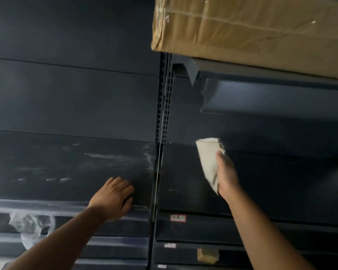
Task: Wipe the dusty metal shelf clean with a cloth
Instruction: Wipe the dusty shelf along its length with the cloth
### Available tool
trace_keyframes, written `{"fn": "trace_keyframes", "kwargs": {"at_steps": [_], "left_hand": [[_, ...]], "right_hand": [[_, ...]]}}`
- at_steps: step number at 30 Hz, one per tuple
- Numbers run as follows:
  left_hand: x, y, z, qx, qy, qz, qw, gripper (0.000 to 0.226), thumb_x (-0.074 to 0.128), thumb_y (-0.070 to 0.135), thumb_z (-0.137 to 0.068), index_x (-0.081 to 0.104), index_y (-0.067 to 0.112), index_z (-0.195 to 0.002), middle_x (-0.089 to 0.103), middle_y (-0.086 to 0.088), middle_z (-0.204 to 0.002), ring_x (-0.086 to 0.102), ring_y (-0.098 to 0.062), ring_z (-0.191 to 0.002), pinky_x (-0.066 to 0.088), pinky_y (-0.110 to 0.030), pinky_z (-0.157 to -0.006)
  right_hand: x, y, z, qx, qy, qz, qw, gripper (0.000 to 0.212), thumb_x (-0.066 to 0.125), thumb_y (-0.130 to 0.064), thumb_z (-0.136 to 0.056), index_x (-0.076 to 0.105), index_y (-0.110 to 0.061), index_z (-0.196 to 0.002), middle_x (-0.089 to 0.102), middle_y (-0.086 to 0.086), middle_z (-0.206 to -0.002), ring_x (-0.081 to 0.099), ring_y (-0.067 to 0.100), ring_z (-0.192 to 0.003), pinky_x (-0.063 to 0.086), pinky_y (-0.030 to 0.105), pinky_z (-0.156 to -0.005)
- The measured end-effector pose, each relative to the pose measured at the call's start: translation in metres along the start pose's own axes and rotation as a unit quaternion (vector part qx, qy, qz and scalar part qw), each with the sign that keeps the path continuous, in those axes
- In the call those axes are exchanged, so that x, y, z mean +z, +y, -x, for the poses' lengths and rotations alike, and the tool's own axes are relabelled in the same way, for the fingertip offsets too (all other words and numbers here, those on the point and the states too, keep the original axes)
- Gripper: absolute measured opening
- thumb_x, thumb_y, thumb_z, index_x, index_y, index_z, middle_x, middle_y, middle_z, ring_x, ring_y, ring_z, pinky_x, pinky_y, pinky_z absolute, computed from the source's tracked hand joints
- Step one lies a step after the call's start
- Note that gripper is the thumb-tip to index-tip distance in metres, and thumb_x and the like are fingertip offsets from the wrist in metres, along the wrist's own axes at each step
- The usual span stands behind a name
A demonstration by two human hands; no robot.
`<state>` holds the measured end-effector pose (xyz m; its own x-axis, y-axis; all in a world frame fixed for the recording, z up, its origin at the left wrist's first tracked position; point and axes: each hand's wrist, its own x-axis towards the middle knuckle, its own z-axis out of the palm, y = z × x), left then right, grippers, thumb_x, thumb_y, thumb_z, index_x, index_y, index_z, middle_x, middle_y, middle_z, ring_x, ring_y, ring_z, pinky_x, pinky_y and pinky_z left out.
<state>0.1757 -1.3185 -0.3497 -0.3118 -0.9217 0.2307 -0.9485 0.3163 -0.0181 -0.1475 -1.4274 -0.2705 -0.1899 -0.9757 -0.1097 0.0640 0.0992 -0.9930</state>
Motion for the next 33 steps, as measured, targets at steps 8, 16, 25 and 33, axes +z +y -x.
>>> {"fn": "trace_keyframes", "kwargs": {"at_steps": [8, 16, 25, 33], "left_hand": [[-0.009, 0.004, 0.001, 0.007, 0.007, 0.002, 1.0, 0.024, 0.051, 0.038, -0.079, 0.063, 0.02, -0.09, 0.059, -0.001, -0.084, 0.052, -0.026, -0.078, 0.043, -0.037, -0.07], [-0.022, 0.002, 0.026, 0.008, 0.019, 0.042, 0.999, 0.018, 0.048, 0.038, -0.085, 0.062, 0.029, -0.092, 0.058, 0.008, -0.085, 0.053, -0.018, -0.08, 0.044, -0.034, -0.072], [-0.031, -0.11, 0.113, -0.054, 0.061, 0.007, 0.997, 0.021, 0.045, 0.036, -0.081, 0.062, 0.03, -0.091, 0.057, 0.007, -0.083, 0.052, -0.02, -0.077, 0.044, -0.038, -0.068], [-0.05, -0.208, 0.155, -0.125, 0.074, -0.002, 0.989, 0.025, 0.04, 0.035, -0.082, 0.062, 0.025, -0.088, 0.058, 0.003, -0.08, 0.055, -0.025, -0.073, 0.043, -0.041, -0.064]], "right_hand": [[0.0, 0.065, 0.065, -0.118, -0.054, 0.421, 0.898, 0.038, 0.034, -0.035, -0.1, 0.056, -0.019, -0.126, 0.066, 0.01, -0.113, 0.059, 0.032, -0.113, 0.042, 0.034, -0.087], [0.128, 0.084, 0.099, -0.077, -0.072, 0.49, 0.866, 0.042, 0.03, -0.04, -0.099, 0.048, -0.025, -0.134, 0.05, 0.004, -0.143, 0.031, 0.035, -0.14, 0.018, 0.049, -0.117], [0.24, 0.086, 0.126, -0.078, -0.184, 0.502, 0.842, 0.045, 0.025, -0.041, -0.1, 0.045, -0.021, -0.134, 0.064, 0.01, -0.123, 0.058, 0.031, -0.114, 0.039, 0.046, -0.105], [0.328, 0.075, 0.154, 0.006, -0.238, 0.22, 0.946, 0.045, 0.033, -0.042, -0.099, 0.051, -0.019, -0.133, 0.062, 0.003, -0.108, 0.059, 0.02, -0.094, 0.047, 0.025, -0.078]]}}
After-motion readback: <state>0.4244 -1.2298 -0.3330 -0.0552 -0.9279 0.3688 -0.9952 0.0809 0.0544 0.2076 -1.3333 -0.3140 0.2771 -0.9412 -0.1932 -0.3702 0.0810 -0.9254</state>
